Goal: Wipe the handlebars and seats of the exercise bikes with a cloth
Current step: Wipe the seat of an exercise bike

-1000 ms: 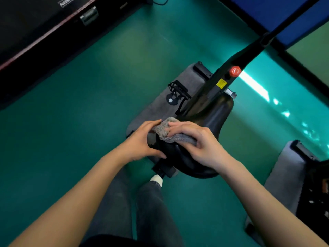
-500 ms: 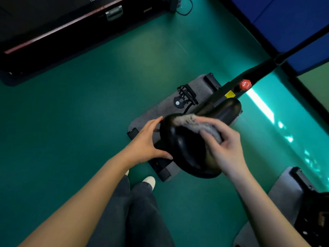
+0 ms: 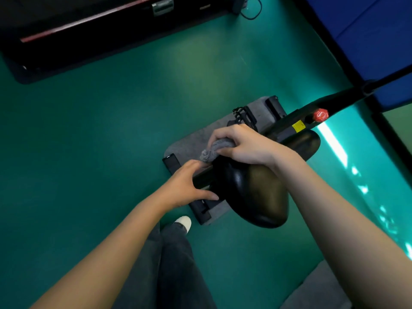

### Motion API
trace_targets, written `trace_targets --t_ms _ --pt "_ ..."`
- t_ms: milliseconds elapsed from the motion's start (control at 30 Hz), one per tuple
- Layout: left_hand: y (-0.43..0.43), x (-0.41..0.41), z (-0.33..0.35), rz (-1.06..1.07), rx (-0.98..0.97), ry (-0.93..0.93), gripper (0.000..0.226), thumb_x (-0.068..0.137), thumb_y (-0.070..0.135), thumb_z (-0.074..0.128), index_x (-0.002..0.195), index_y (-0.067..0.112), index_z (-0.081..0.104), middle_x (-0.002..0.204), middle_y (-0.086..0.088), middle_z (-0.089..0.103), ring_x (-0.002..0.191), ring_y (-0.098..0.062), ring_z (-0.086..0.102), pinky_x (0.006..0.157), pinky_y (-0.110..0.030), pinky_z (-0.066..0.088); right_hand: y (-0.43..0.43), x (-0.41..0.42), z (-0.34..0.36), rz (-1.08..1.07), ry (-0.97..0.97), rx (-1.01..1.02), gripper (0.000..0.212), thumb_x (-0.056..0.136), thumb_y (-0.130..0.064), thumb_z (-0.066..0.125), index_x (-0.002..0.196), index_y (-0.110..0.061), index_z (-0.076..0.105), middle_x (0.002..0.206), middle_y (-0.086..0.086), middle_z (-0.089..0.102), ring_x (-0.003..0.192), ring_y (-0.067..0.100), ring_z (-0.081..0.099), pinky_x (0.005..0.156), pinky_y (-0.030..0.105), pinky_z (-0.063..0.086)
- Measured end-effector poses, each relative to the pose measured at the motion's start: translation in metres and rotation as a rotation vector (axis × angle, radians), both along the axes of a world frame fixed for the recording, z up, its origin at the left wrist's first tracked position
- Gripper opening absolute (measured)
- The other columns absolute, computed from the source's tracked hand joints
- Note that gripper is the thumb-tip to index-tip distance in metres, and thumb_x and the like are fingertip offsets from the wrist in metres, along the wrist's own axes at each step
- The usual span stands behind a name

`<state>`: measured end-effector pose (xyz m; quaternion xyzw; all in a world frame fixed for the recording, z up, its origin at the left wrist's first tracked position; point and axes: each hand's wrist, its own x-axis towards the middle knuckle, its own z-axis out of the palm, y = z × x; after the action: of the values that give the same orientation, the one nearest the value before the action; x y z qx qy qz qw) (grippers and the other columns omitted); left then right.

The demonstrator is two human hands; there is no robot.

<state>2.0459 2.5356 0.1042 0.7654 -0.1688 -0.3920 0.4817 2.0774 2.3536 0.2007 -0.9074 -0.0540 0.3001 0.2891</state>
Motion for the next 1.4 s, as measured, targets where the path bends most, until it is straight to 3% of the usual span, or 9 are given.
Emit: trace_targets --t_ms 233,400,667,767,867,967,1033,1100,1400 --pt "0.012 0.016 -0.003 0.054 0.041 -0.030 0.071 0.058 0.033 0.086 0.122 0.025 0.057 0.118 0.010 0.056 0.111 -0.006 0.051 0.097 -0.027 0.040 -0.005 -0.019 0.010 0.028 -0.011 0.139 0.025 0.083 -0.003 0.063 0.094 -0.024 0.070 0.101 0.000 0.071 0.102 0.015 0.063 0.094 0.037 0.047" --pt "0.006 0.027 0.008 0.005 -0.053 -0.068 0.077 0.064 0.014 0.084 0.125 0.041 0.045 0.121 0.013 0.053 0.103 0.011 0.050 0.090 -0.022 0.041 -0.003 -0.040 0.013 0.133 -0.130 0.141 0.028 0.077 0.002 0.063 0.095 -0.017 0.071 0.099 0.002 0.069 0.101 0.020 0.058 0.094 0.031 0.041" --pt "-0.002 0.014 0.012 -0.129 -0.096 -0.260 0.094 0.069 0.009 0.079 0.140 0.042 0.029 0.132 0.014 0.039 0.115 -0.003 0.046 0.101 -0.036 0.042 -0.007 -0.115 0.008 -0.110 -0.319 0.291 0.026 0.076 0.013 0.066 0.092 -0.007 0.072 0.102 -0.001 0.070 0.112 0.011 0.061 0.113 0.042 0.030" --pt "-0.004 0.013 0.012 -0.090 -0.102 -0.256 0.093 0.066 0.018 0.083 0.136 0.047 0.029 0.130 0.015 0.039 0.113 -0.004 0.048 0.100 -0.038 0.043 -0.005 -0.140 0.007 -0.327 -0.325 0.393 0.024 0.078 0.012 0.064 0.093 -0.005 0.071 0.103 0.002 0.071 0.111 0.014 0.062 0.113 0.038 0.030" --pt "-0.007 0.013 0.013 -0.056 -0.091 -0.285 0.089 0.063 0.029 0.085 0.134 0.045 0.034 0.129 0.015 0.040 0.109 -0.003 0.051 0.098 -0.035 0.044 -0.011 -0.173 0.008 -0.790 -0.453 0.477 0.021 0.081 0.002 0.060 0.095 -0.011 0.069 0.101 -0.008 0.072 0.102 0.007 0.064 0.101 0.023 0.041" --pt "-0.007 0.014 0.013 -0.043 -0.088 -0.310 0.089 0.060 0.028 0.086 0.135 0.037 0.040 0.127 0.013 0.044 0.107 -0.002 0.053 0.096 -0.031 0.044 -0.011 -0.203 -0.006 -1.312 -0.717 0.319 0.025 0.085 -0.004 0.057 0.097 -0.024 0.066 0.097 -0.014 0.070 0.089 0.002 0.062 0.081 0.019 0.048" --pt "-0.008 0.016 0.012 -0.050 -0.088 -0.327 0.088 0.058 0.028 0.087 0.132 0.042 0.040 0.125 0.014 0.045 0.106 -0.002 0.054 0.094 -0.031 0.045 -0.001 -0.209 -0.023 -1.558 -0.811 0.228 0.027 0.088 0.003 0.056 0.101 -0.019 0.064 0.107 0.001 0.069 0.099 0.011 0.063 0.091 0.027 0.050" --pt "-0.009 0.018 0.011 -0.051 -0.094 -0.332 0.088 0.056 0.029 0.087 0.126 0.050 0.039 0.124 0.015 0.046 0.106 -0.003 0.054 0.092 -0.030 0.044 0.017 -0.204 -0.039 -1.688 -0.818 0.244 0.027 0.089 0.010 0.053 0.105 -0.010 0.062 0.116 0.013 0.066 0.110 0.017 0.061 0.100 0.027 0.046" --pt "-0.010 0.030 0.006 -0.080 -0.136 -0.327 0.086 0.049 0.034 0.088 0.115 0.061 0.039 0.119 0.024 0.044 0.100 0.000 0.058 0.083 -0.021 0.044 0.089 -0.169 -0.058 -1.952 -1.015 0.103 0.027 0.089 0.009 0.053 0.112 -0.003 0.061 0.124 0.017 0.060 0.123 0.019 0.053 0.108 0.030 0.038"
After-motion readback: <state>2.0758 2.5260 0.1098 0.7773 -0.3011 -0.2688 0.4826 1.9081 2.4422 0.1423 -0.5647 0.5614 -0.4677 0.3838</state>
